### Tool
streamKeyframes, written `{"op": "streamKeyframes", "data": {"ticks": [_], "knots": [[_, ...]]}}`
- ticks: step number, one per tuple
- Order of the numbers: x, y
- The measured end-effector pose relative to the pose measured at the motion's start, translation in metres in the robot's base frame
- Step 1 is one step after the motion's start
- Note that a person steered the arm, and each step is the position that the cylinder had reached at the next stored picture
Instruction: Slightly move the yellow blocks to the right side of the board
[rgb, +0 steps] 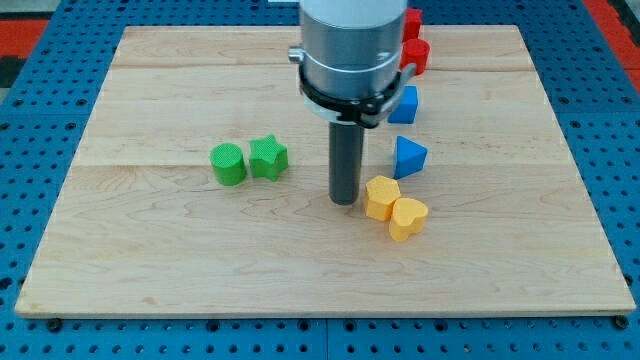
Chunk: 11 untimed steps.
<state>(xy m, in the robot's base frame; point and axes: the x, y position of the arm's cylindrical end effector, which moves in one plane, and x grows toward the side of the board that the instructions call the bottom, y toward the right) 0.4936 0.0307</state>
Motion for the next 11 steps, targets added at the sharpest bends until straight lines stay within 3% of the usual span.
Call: {"op": "streamKeyframes", "data": {"ticks": [1,3,5,7,8,11], "knots": [[0.004,0.032],[0.011,0.042],[0.050,0.067],[0.026,-0.020],[0.002,-0.029],[-0.002,-0.055]]}}
